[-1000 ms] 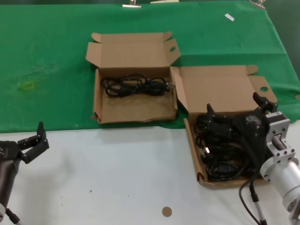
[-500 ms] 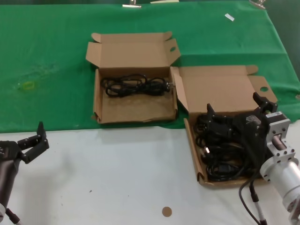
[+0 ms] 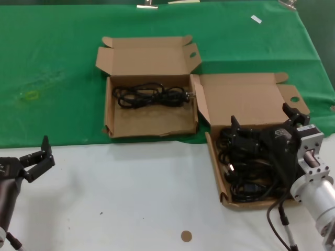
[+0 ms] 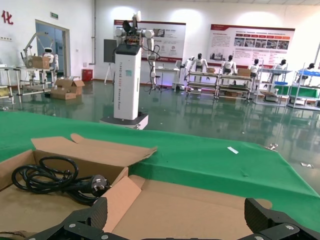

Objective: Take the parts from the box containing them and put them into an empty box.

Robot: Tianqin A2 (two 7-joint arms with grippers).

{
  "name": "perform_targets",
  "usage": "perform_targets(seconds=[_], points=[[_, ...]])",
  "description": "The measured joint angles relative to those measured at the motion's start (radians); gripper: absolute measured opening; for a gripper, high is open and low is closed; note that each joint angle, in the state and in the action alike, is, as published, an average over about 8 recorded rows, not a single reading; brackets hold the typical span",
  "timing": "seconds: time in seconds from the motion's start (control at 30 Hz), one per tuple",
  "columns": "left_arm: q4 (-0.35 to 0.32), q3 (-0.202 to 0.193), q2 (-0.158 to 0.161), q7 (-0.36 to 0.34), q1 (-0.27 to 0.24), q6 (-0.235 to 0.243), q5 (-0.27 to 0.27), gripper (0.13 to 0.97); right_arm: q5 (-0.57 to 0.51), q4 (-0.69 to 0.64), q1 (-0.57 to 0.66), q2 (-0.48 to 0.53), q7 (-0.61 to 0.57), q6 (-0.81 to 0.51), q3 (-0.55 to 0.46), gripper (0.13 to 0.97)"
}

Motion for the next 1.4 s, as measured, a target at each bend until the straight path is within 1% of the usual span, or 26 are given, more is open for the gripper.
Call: perform_targets(seconds=[1.4], points=[[0.000, 0.000, 0.000, 0.000, 0.000, 0.000, 0.000, 0.966, 0.000, 0.000, 0.000, 0.000, 0.000, 0.000, 0.000, 0.966]])
